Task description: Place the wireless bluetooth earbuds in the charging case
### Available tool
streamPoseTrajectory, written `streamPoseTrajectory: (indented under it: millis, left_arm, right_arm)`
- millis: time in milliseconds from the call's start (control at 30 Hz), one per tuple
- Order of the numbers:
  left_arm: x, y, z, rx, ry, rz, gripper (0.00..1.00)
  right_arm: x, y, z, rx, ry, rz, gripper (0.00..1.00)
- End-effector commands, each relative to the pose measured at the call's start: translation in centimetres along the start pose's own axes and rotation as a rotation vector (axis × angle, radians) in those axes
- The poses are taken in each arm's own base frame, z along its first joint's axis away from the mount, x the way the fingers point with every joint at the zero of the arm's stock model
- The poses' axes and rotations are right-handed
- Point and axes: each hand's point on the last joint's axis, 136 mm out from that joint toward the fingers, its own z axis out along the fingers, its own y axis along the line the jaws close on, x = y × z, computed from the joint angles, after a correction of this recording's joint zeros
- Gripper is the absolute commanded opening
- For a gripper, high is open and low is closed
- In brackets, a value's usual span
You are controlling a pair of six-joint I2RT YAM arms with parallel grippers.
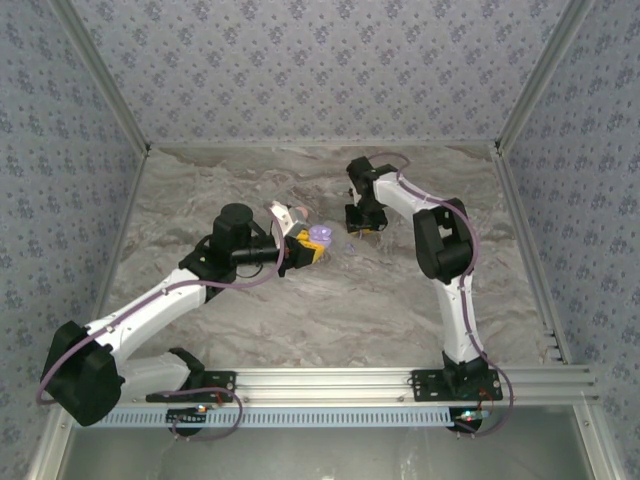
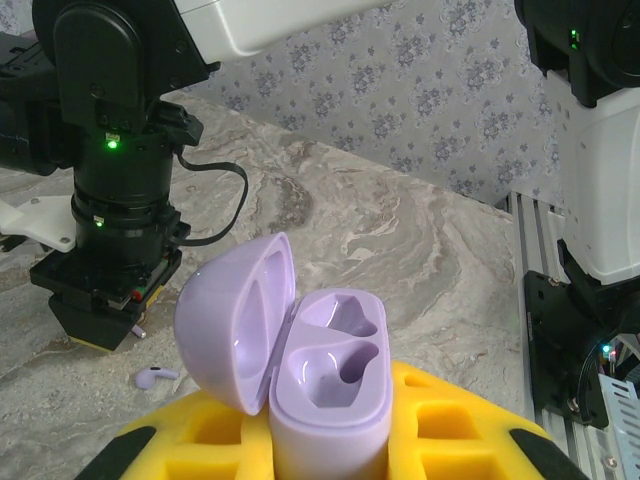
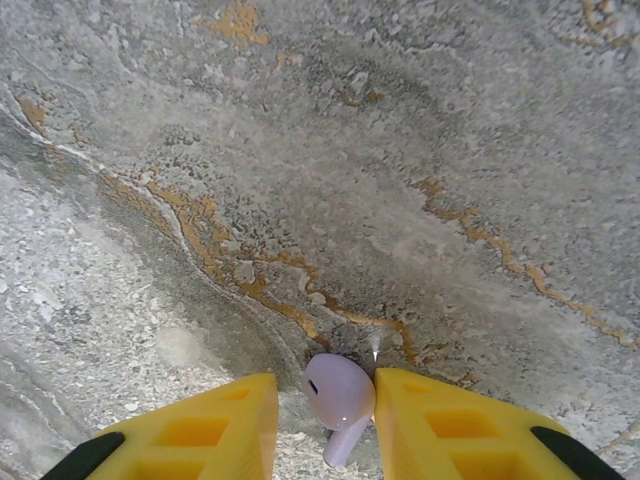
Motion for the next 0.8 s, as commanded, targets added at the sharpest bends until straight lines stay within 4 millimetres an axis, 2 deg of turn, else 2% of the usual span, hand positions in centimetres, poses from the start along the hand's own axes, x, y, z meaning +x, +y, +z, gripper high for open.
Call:
streamPoseTrajectory:
  millis: [0, 133, 400, 533, 767]
  left_arm:
    - [-1.4, -0.5, -0.3, 0.006, -0.04, 0.035, 0.11]
    - [-1.3, -0.5, -0.3, 0.005, -0.04, 0.032, 0.11]
    - [-1.1, -0.5, -0.3, 0.005, -0.038, 0.028, 0.1]
    - [-1.0, -0.4, -0.3, 0.003, -0.037, 0.026, 0.1]
    - [-1.0, -0.4, -0.3, 0.003, -0.036, 0.023, 0.1]
  right_arm:
    - [0.5, -0.6, 0.8, 0.054, 0.035, -0.022, 0.34]
    - [0.5, -0.4, 1.1, 0.058, 0.033, -0.015, 0.35]
    - [0.2, 0.3, 2.1, 0.058, 0.031, -0.004, 0.31]
    - [0.4, 0.6, 2.4, 0.052, 0.047, -0.041, 0.26]
    - [1.2, 1.7, 2.0, 0.017, 0.071, -0.167, 0.24]
